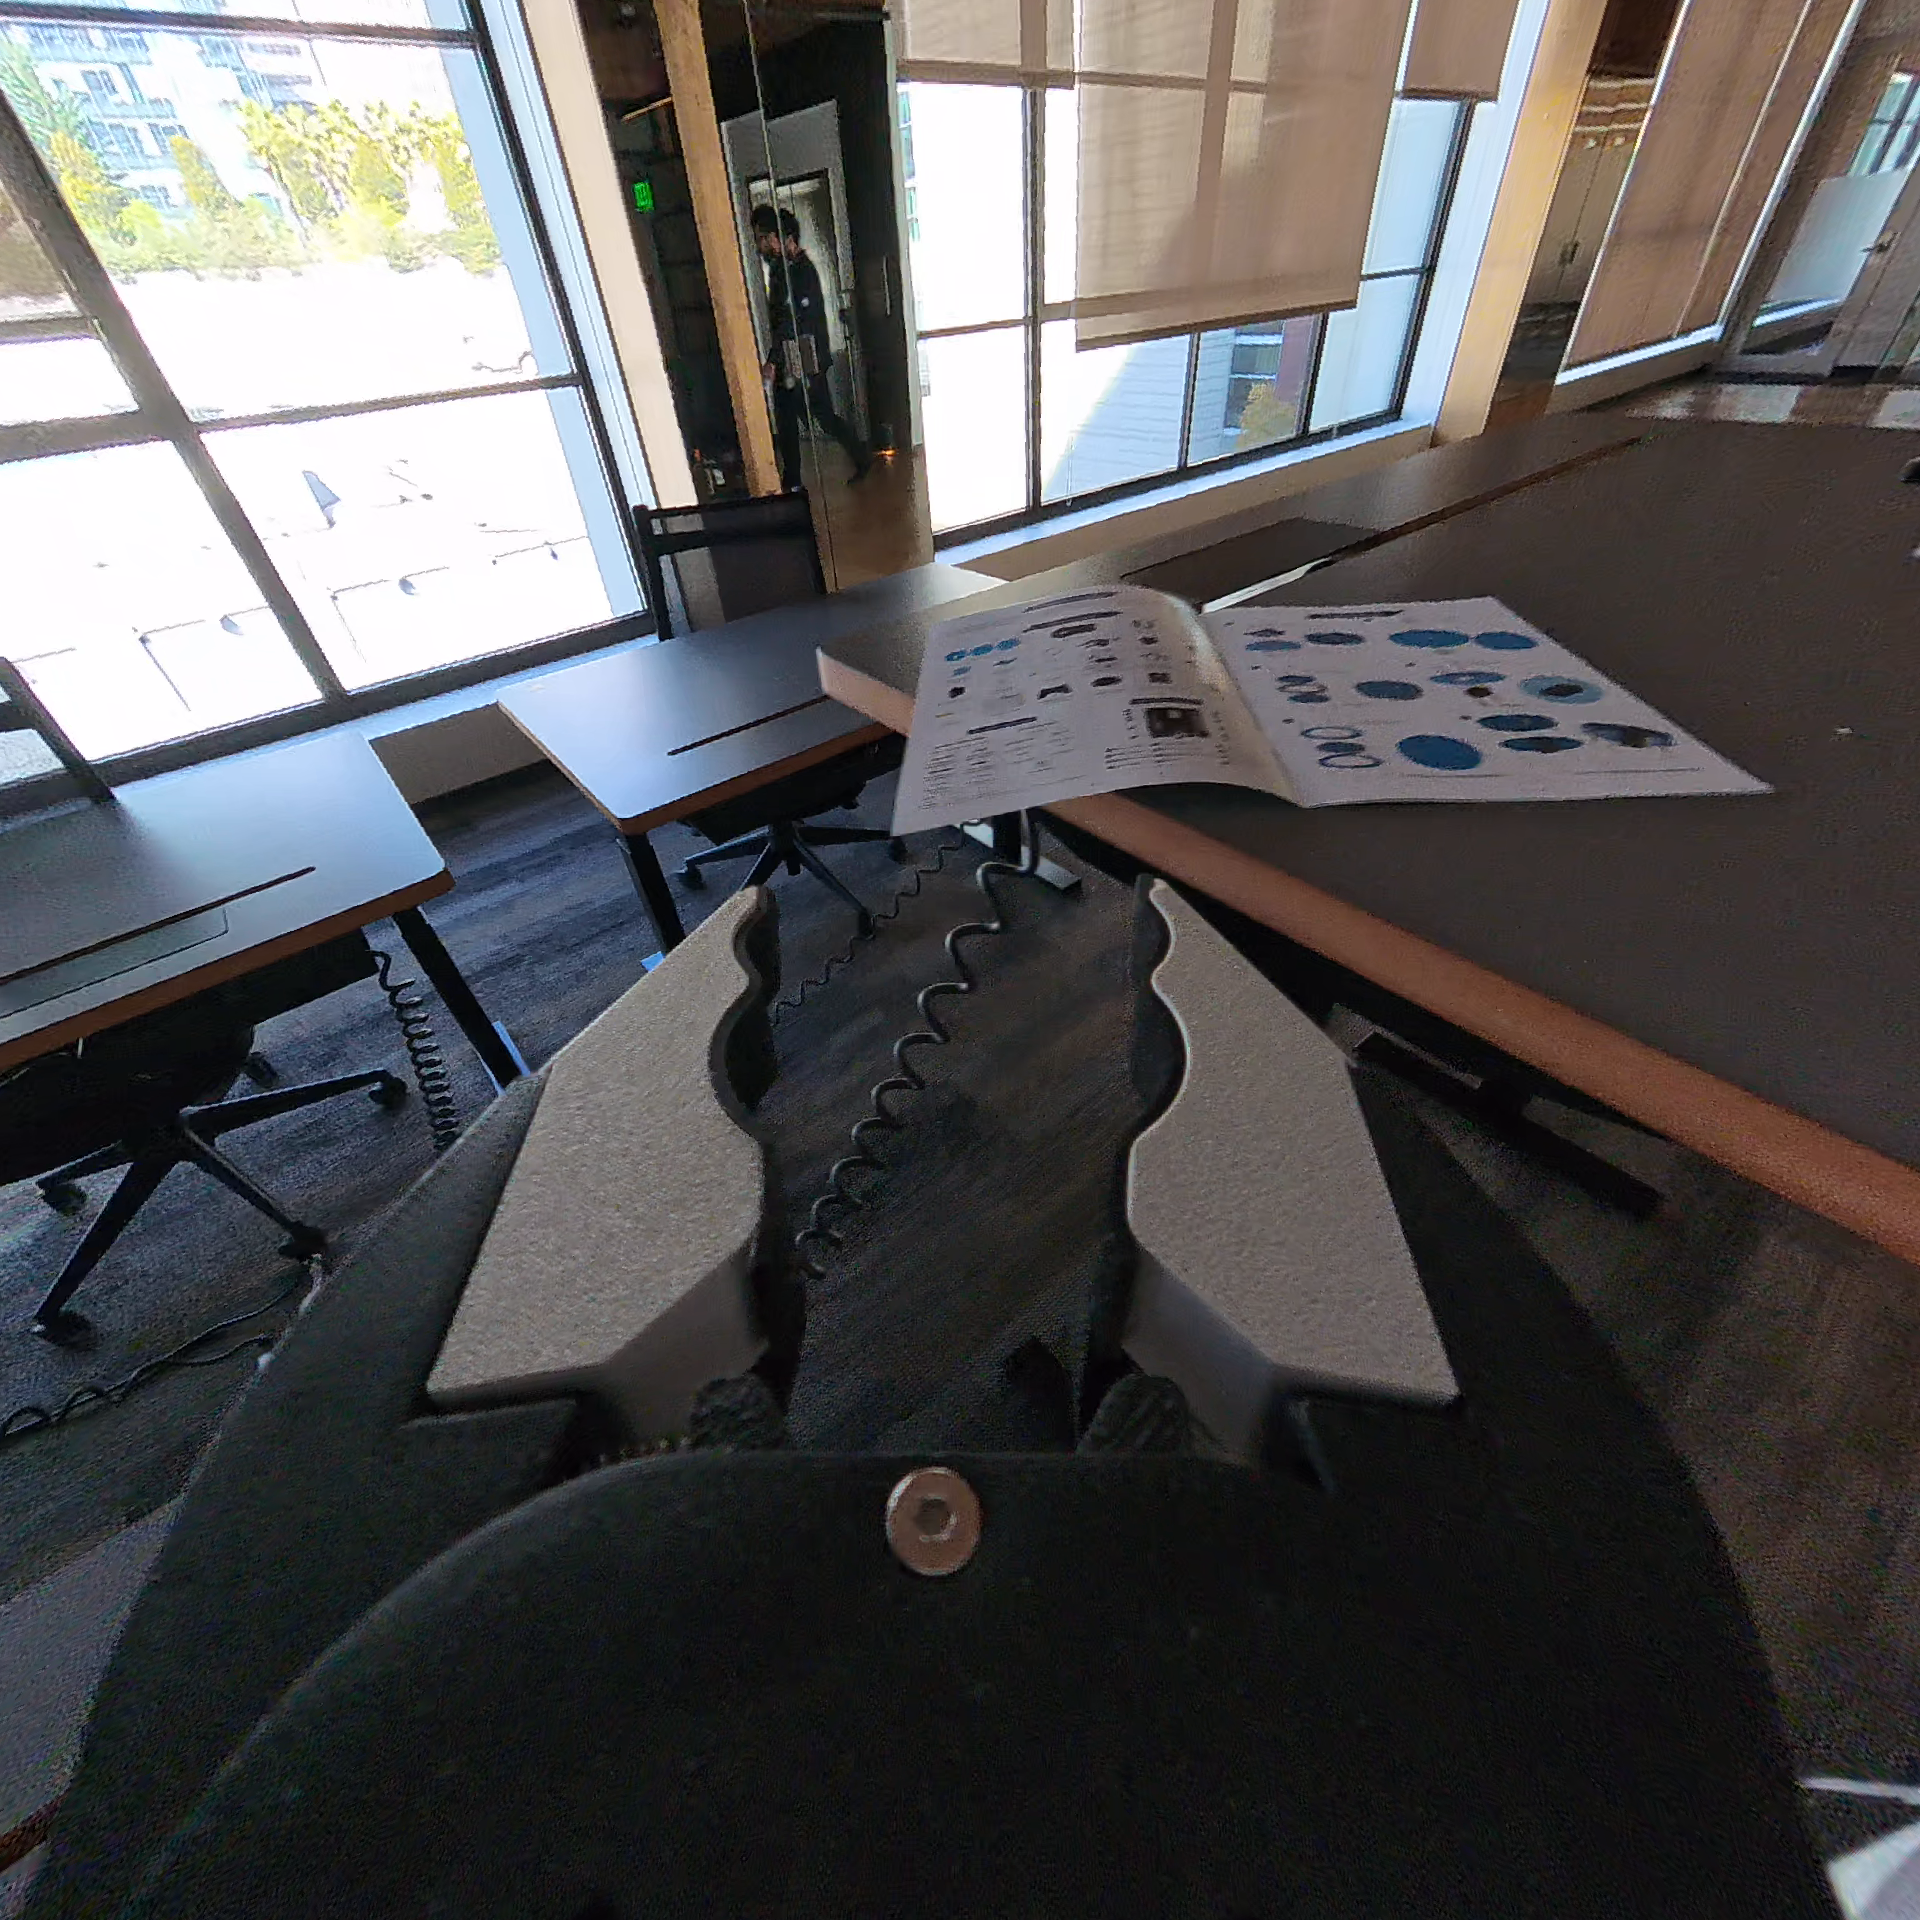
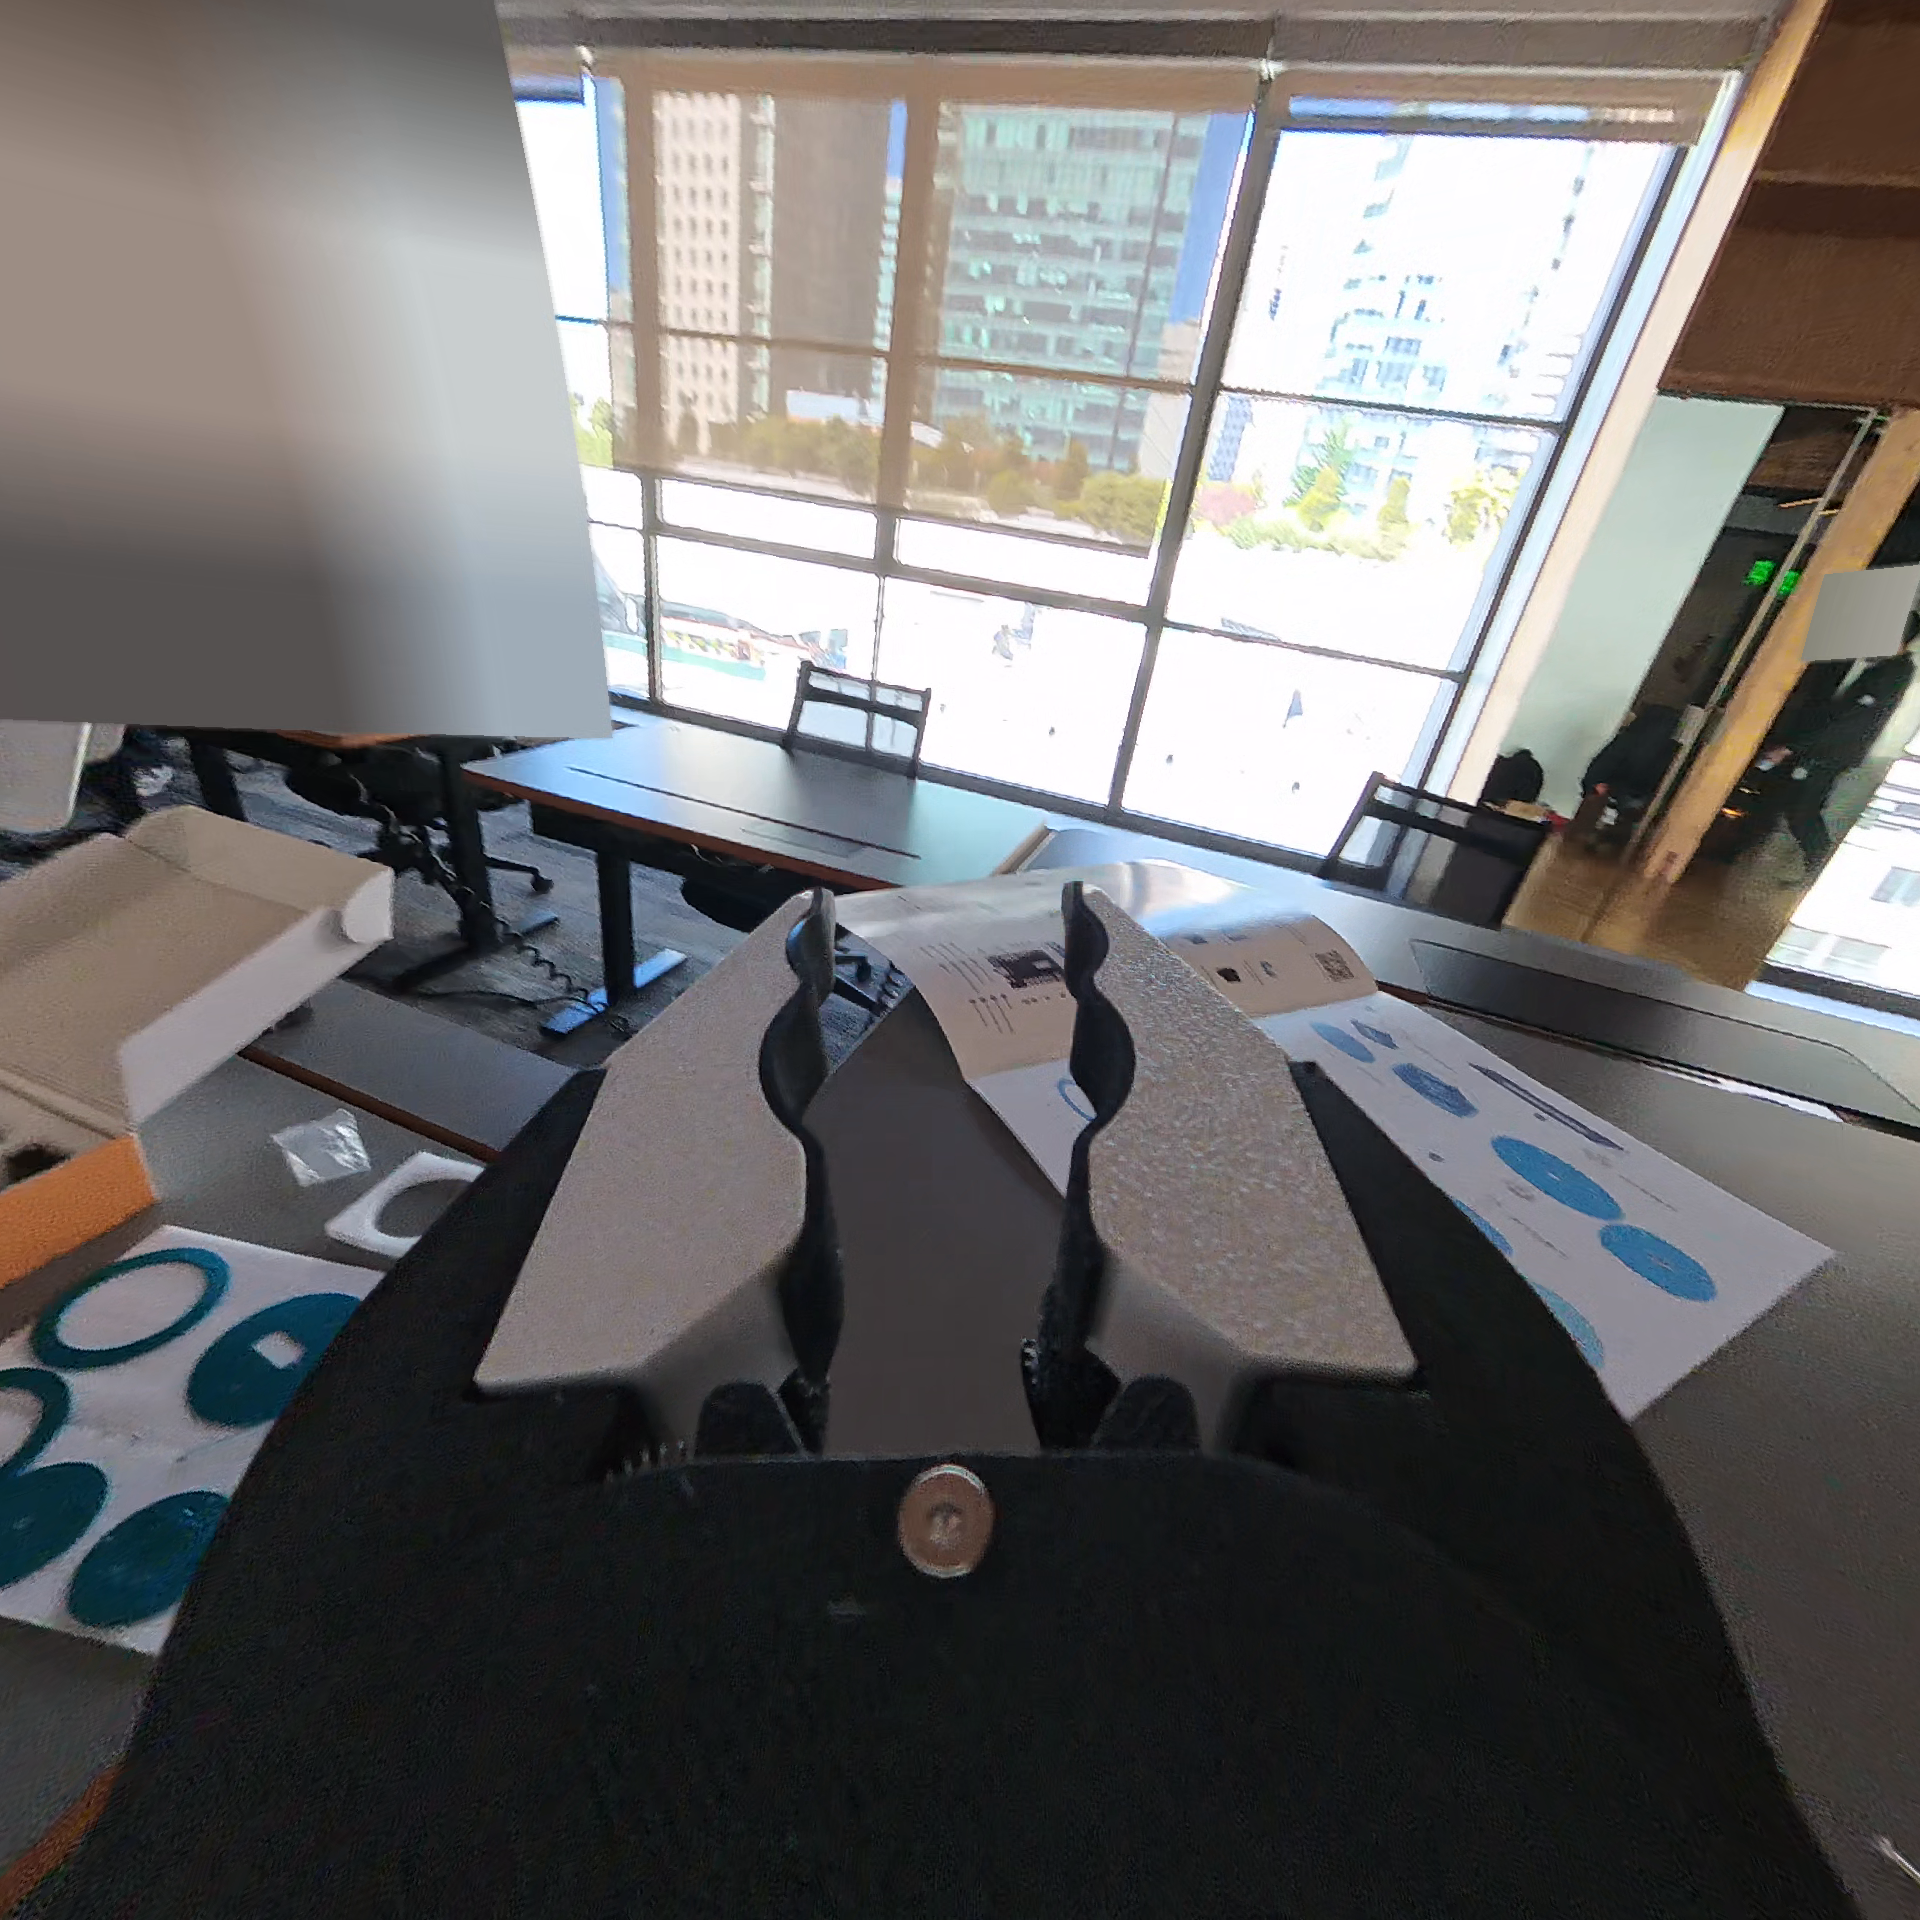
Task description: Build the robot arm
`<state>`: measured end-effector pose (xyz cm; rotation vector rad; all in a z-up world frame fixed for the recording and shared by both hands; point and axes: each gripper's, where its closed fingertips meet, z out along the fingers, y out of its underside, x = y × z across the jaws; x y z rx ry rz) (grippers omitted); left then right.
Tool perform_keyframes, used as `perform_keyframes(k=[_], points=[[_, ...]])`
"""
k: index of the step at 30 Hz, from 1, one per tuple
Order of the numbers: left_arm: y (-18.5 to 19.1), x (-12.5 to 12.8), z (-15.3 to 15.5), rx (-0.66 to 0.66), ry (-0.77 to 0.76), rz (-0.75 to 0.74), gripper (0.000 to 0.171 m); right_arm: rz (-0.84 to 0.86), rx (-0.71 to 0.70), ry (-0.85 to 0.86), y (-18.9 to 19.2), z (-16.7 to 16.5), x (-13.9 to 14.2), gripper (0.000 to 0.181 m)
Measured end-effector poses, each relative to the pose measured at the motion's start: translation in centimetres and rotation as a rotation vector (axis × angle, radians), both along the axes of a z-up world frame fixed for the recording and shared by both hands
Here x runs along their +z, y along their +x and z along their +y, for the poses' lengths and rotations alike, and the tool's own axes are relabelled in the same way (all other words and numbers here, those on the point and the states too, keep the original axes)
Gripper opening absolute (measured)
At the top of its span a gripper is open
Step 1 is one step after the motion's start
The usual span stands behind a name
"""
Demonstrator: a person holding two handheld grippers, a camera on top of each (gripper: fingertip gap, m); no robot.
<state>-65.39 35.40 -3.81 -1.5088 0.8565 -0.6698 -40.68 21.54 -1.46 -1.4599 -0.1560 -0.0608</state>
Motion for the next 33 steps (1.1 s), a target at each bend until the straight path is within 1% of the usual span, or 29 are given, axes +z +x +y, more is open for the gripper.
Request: perform_keyframes(k=[3, 5, 8, 10, 12, 14, 19, 22, 25, 29, 33], points=[[1.5, 1.6, -6.1, -0.008, 0.034, -0.016, 0.068, 0.015, 0.086, 0.037, -1.3, -0.8, 0.5, 0.043], [2.5, 2.2, -9.7, -0.014, 0.041, -0.004, 0.070, -0.006, 0.107, 0.043, -1.6, -1.0, 0.3, 0.043], [3.3, 3.6, -14.4, -0.029, 0.034, -0.005, 0.069, 0.003, 0.167, 0.050, -2.7, -1.1, 0.0, 0.043], [2.8, 4.0, -17.4, -0.027, -0.003, 0.039, 0.069, -0.023, 0.191, 0.024, -3.7, -0.9, -0.8, 0.043], [1.2, 4.4, -20.2, 0.009, 0.004, 0.112, 0.069, -0.061, 0.225, 0.010, -5.1, -0.8, -1.1, 0.043], [-1.3, 4.4, -22.5, 0.074, -0.013, 0.170, 0.069, -0.087, 0.255, 0.025, -6.2, -1.1, -0.8, 0.043], [-7.5, 3.0, -27.8, 0.220, -0.112, 0.222, 0.067, -0.103, 0.295, 0.078, -7.5, -2.1, 0.4, 0.043], [-9.5, 1.9, -29.8, 0.289, -0.127, 0.219, 0.066, -0.124, 0.274, 0.087, -7.1, -2.2, 0.6, 0.043], [-9.3, 1.2, -30.4, 0.288, -0.146, 0.184, 0.066, -0.159, 0.258, 0.089, -6.9, -2.4, 0.4, 0.043], [-7.2, 1.7, -29.2, 0.225, -0.175, 0.162, 0.067, -0.222, 0.219, 0.081, -6.9, -2.3, 0.1, 0.043], [-4.5, 3.5, -26.9, 0.166, -0.164, 0.214, 0.067, -0.201, 0.221, 0.058, -6.9, -2.2, 0.0, 0.043]])
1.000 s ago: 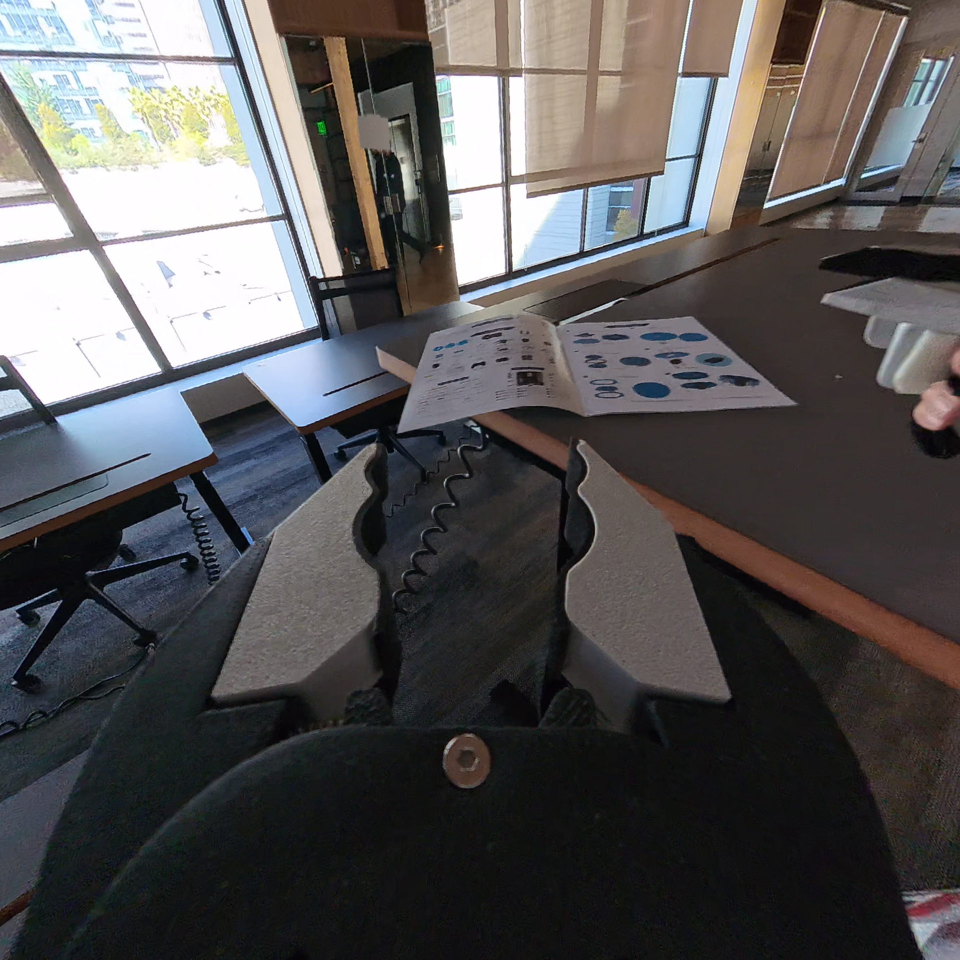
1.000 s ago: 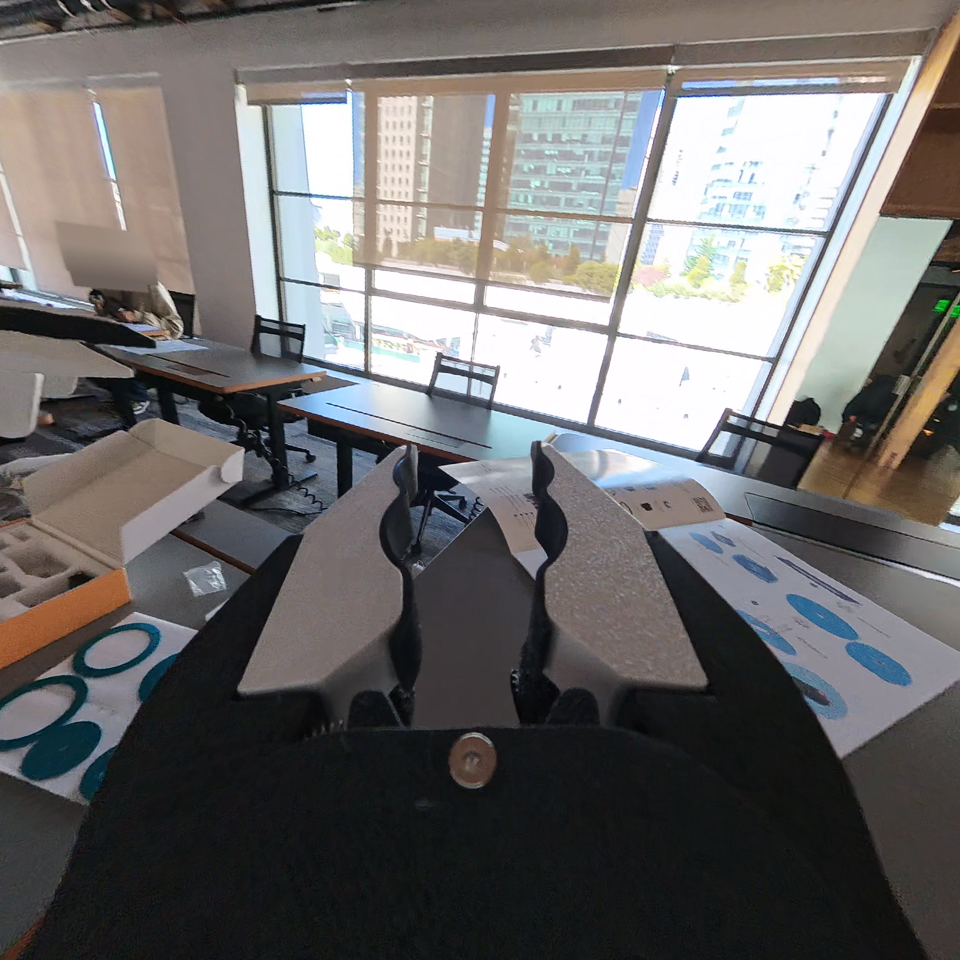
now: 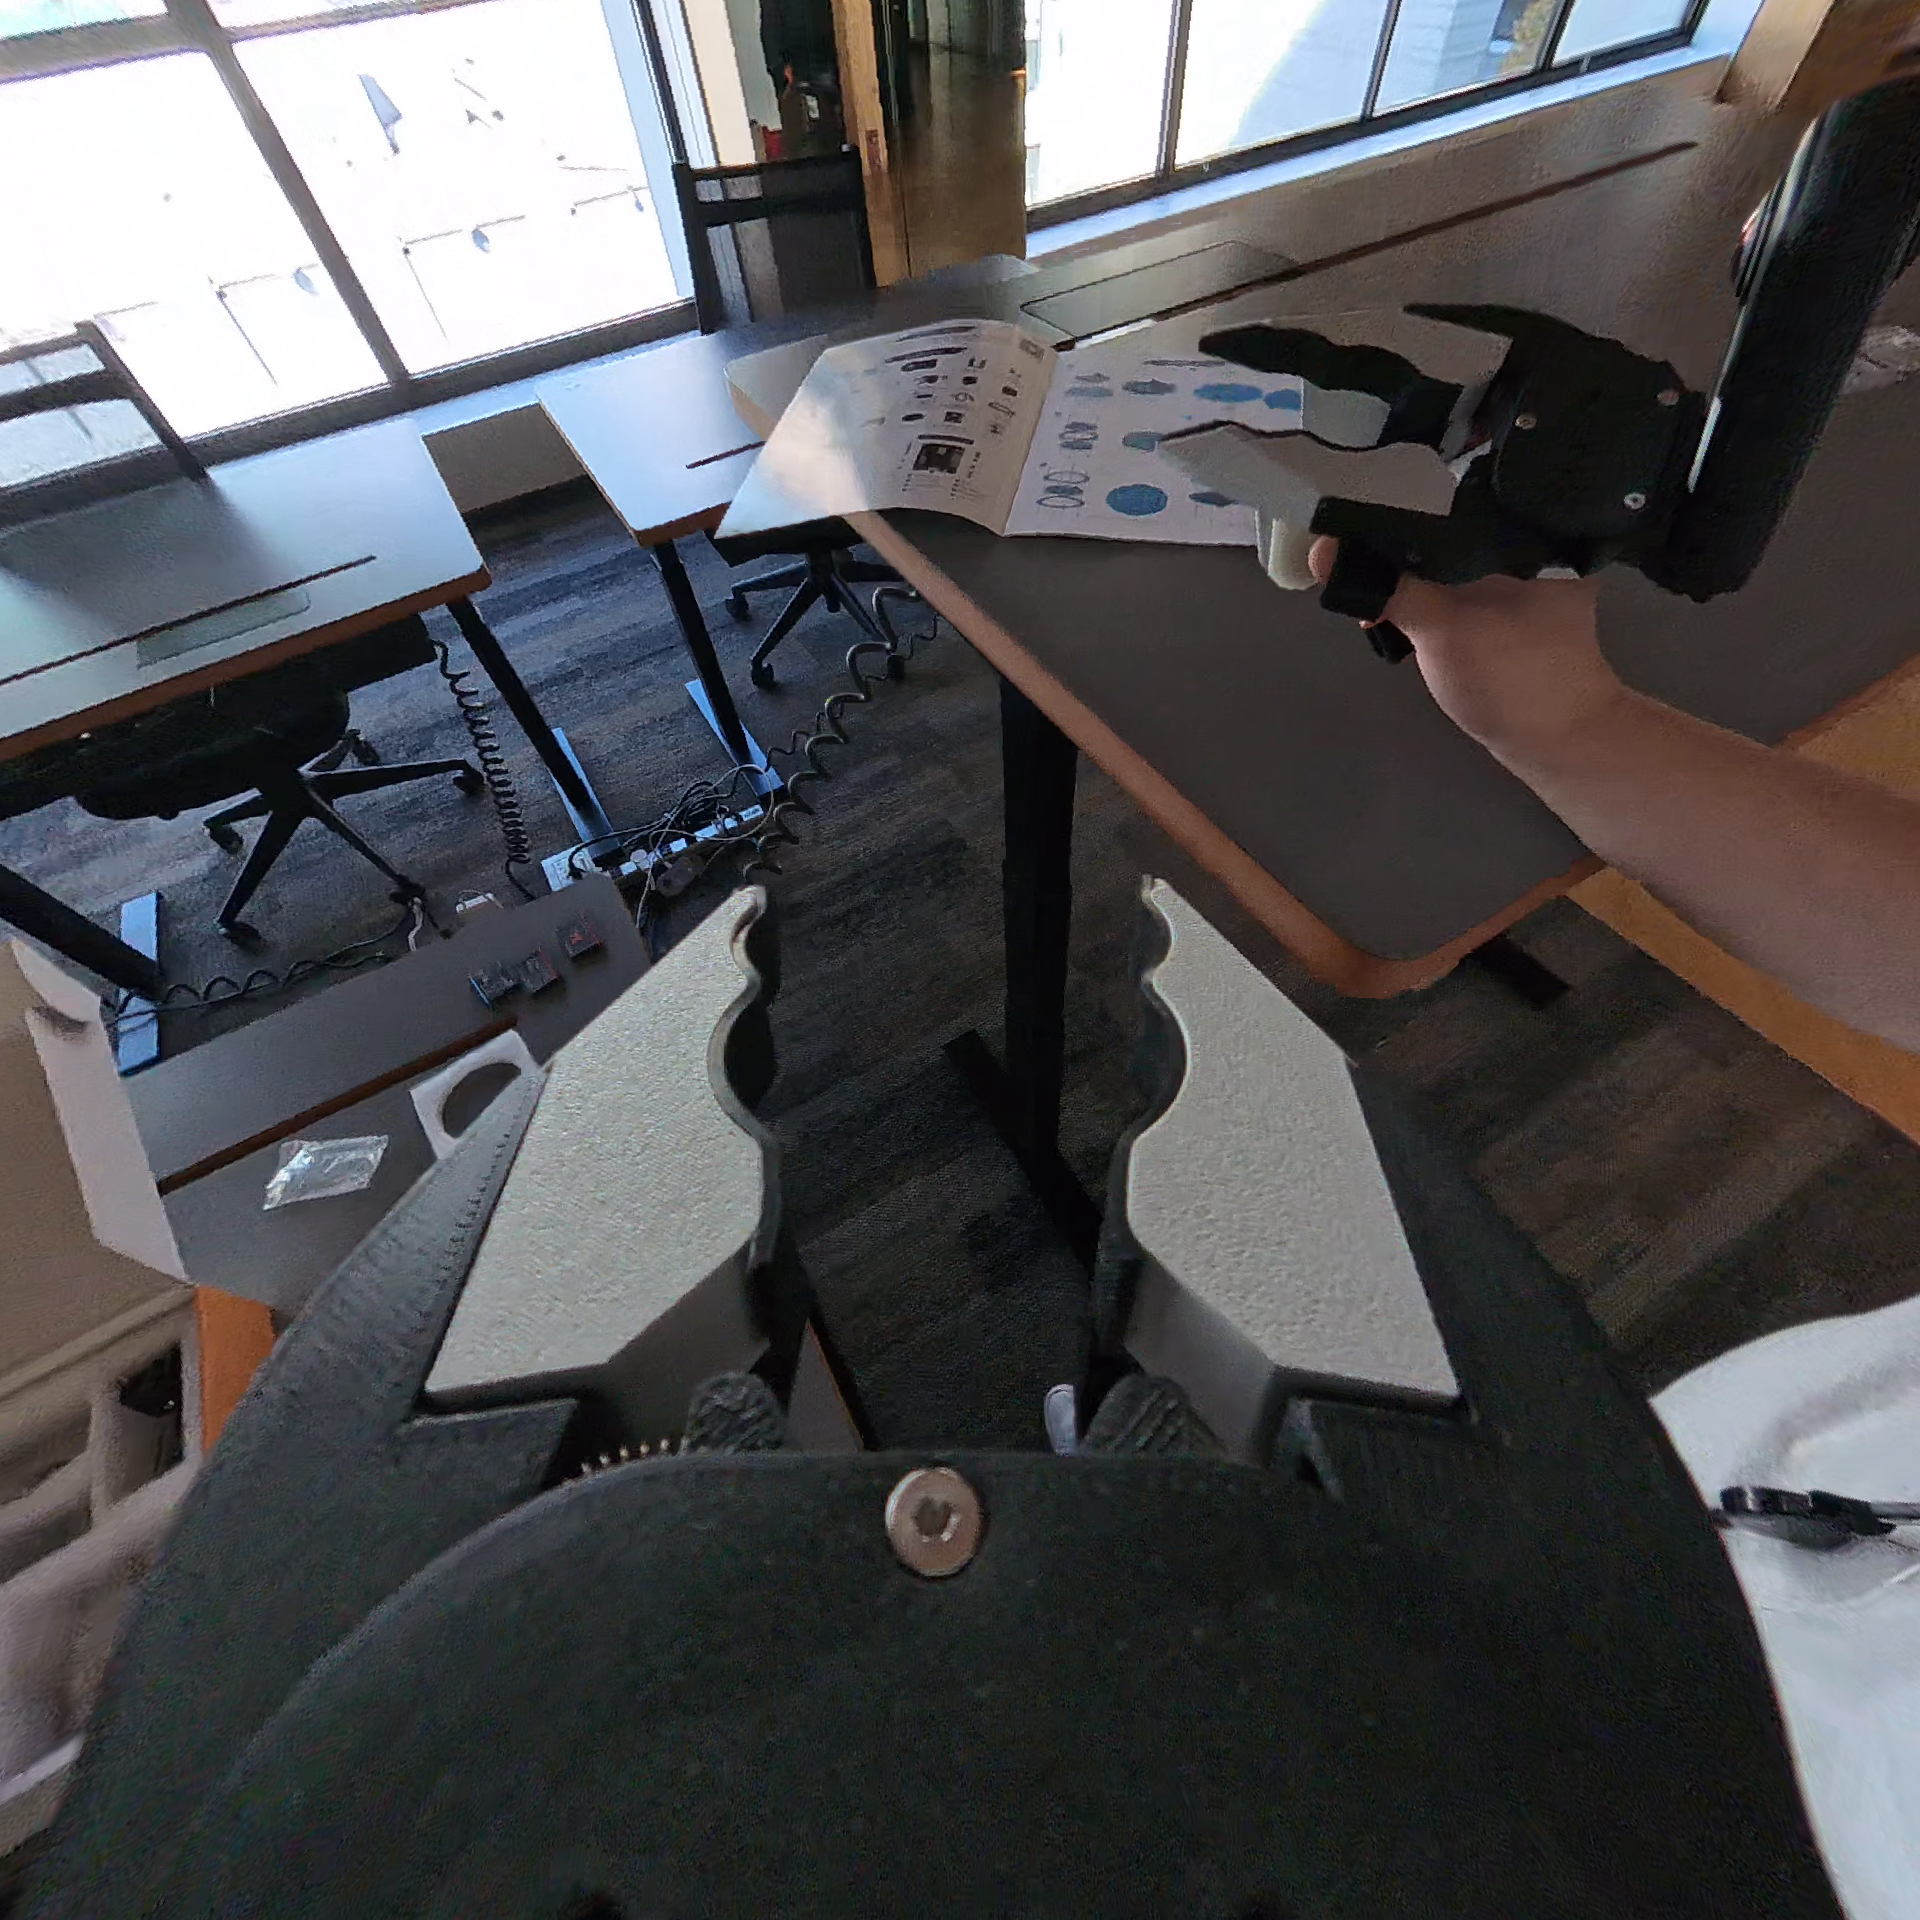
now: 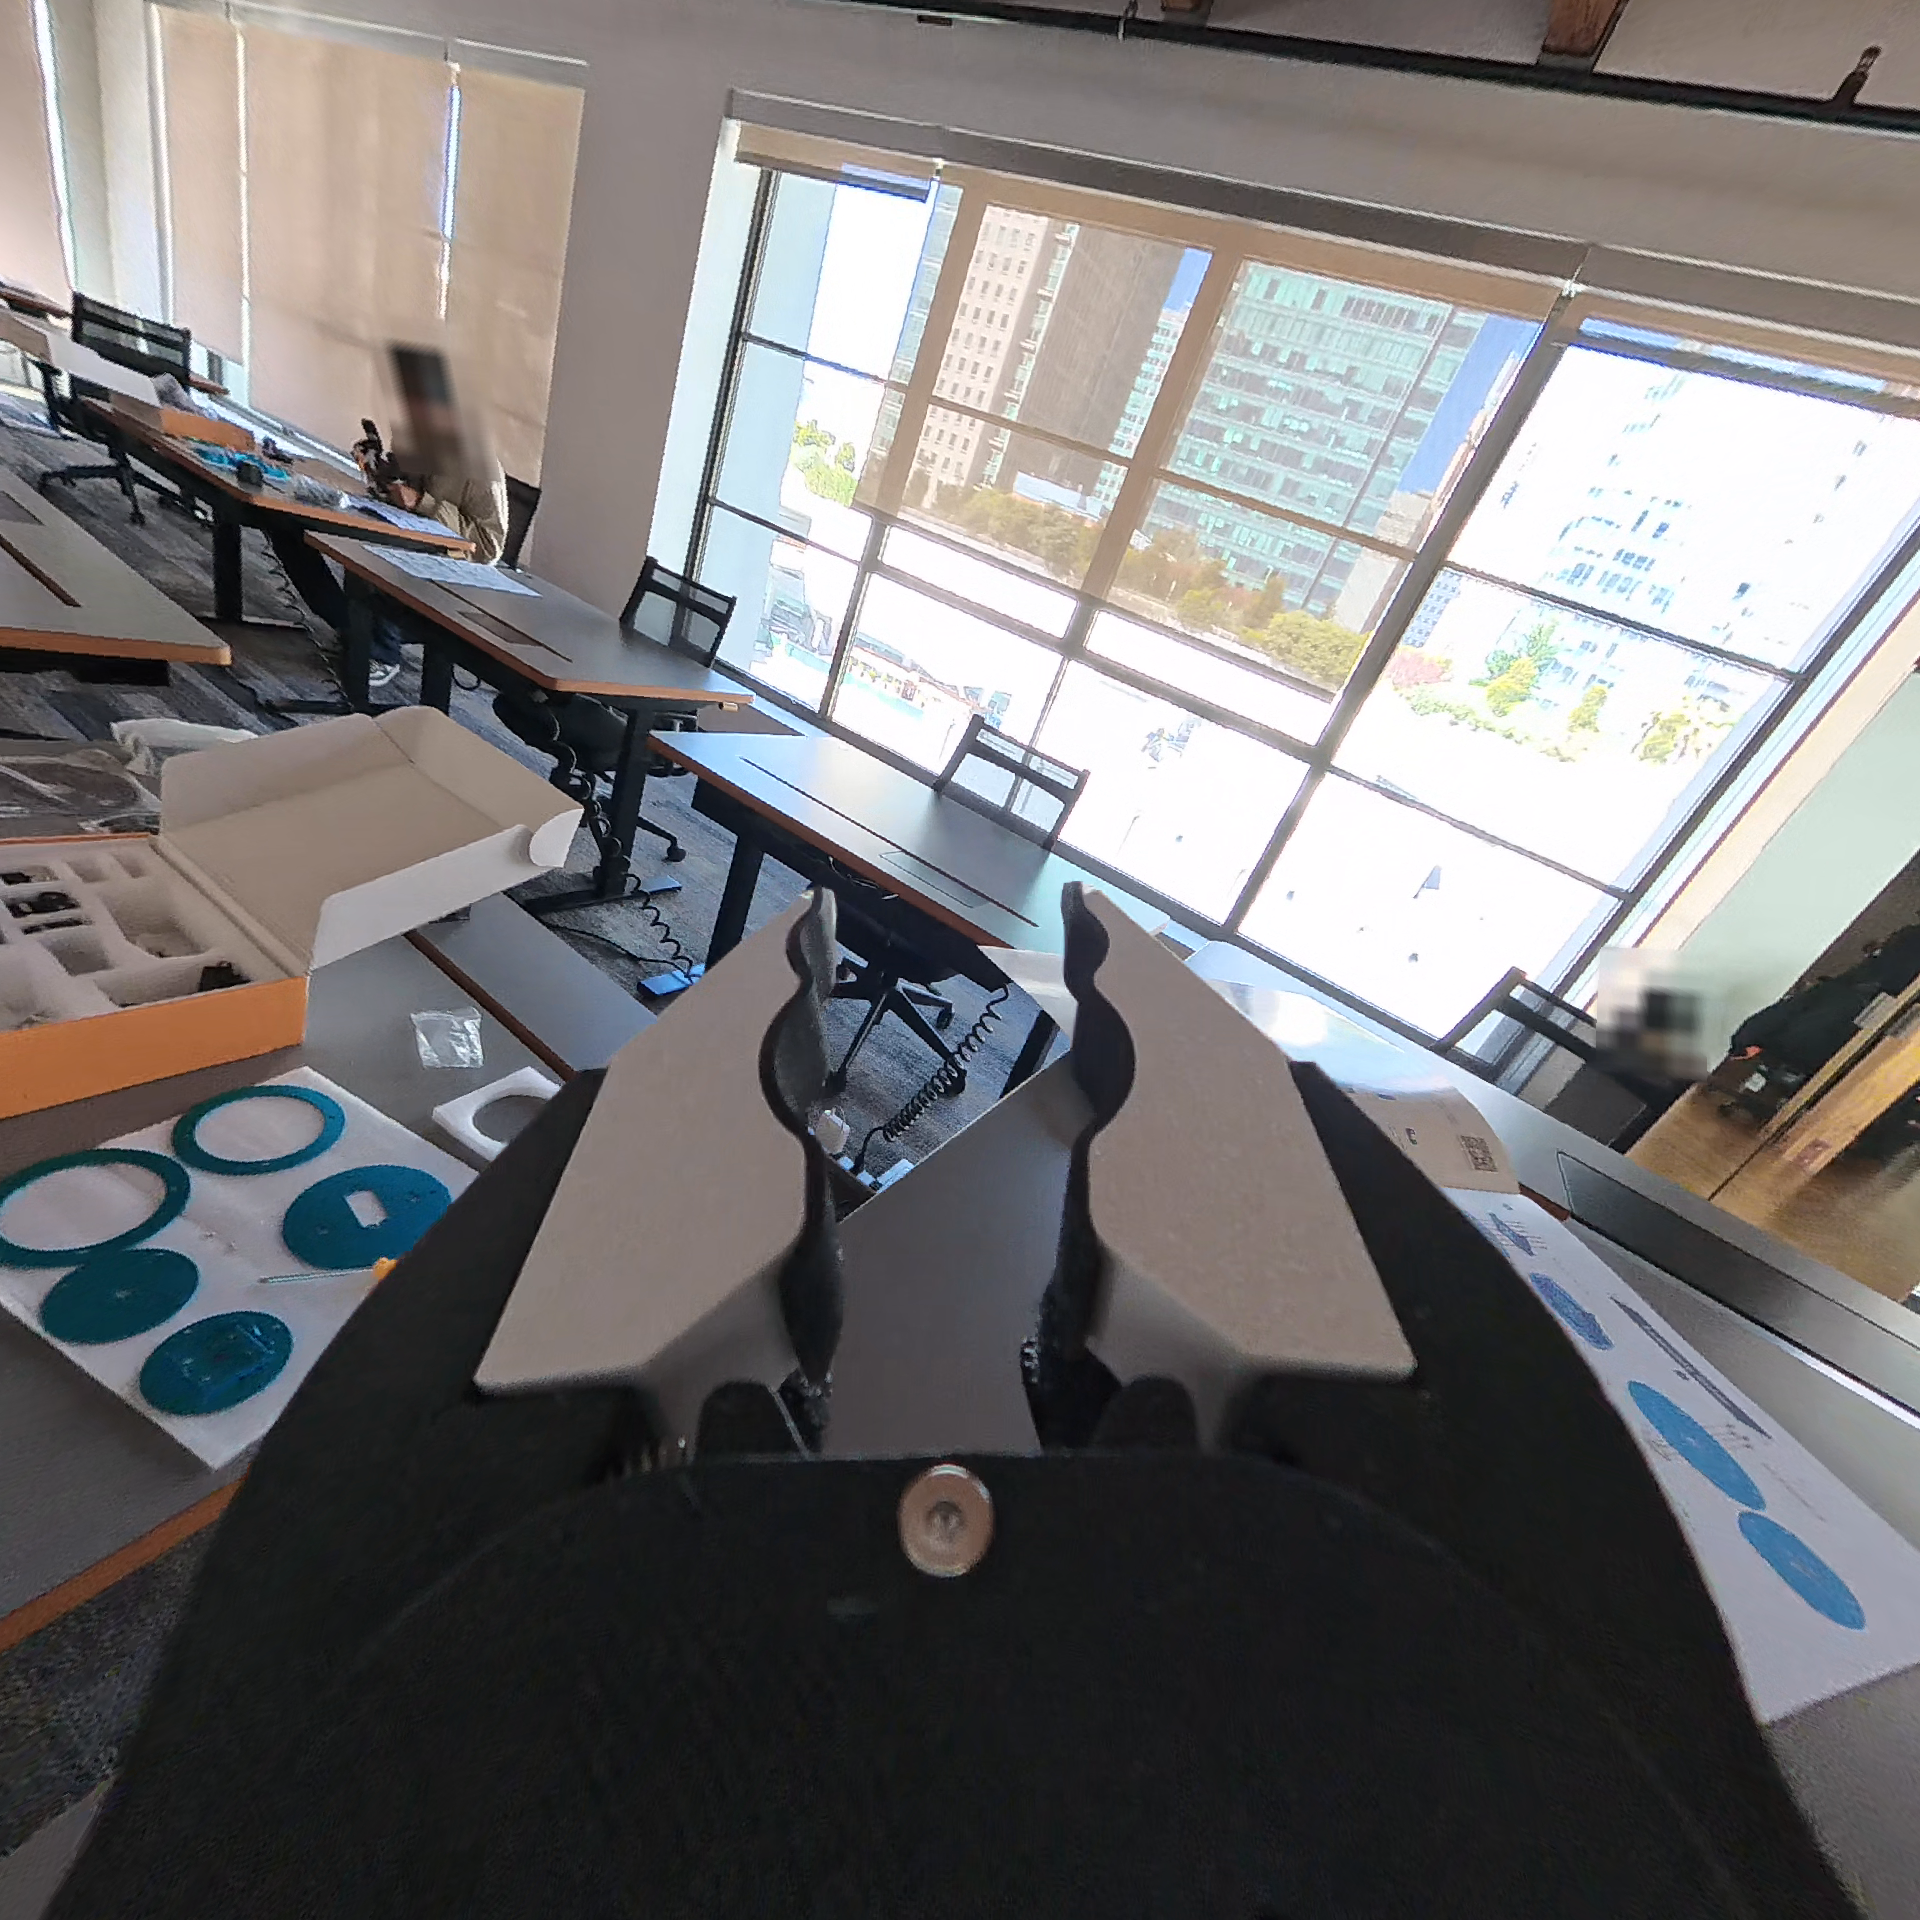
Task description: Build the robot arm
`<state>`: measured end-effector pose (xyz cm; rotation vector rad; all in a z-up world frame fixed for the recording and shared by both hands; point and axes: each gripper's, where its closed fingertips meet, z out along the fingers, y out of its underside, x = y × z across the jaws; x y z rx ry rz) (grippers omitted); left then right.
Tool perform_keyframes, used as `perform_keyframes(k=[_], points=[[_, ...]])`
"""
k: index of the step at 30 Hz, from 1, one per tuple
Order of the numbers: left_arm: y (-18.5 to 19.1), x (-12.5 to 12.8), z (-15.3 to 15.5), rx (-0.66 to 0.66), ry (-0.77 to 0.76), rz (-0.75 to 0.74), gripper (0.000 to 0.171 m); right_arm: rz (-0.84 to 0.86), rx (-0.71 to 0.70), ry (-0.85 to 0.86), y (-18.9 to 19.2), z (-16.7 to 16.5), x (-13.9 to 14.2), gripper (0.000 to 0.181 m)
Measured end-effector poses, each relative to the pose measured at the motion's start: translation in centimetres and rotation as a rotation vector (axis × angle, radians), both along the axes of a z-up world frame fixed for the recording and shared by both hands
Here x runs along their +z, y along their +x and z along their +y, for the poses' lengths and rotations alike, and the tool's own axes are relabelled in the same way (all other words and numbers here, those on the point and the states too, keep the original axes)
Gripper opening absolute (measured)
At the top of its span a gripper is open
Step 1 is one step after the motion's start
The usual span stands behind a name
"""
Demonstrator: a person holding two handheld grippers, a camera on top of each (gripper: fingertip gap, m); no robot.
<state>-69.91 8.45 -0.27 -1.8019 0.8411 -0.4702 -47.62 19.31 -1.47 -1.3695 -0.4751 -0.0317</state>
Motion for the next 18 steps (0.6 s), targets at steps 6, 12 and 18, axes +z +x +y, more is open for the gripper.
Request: perform_keyframes(k=[6, 12, 18], points=[[5.0, 3.5, 0.9, -0.085, 0.041, -0.012, 0.067, 0.016, 0.042, 0.030, -1.0, -0.9, 1.0, 0.043], [11.3, 4.1, 0.8, -0.244, 0.075, 0.018, 0.068, 0.061, 0.056, 0.071, -0.9, -1.9, 2.0, 0.043], [15.2, 3.0, 2.0, -0.425, 0.118, -0.069, 0.068, 0.016, 0.007, 0.033, -0.4, -1.0, 1.0, 0.043]])
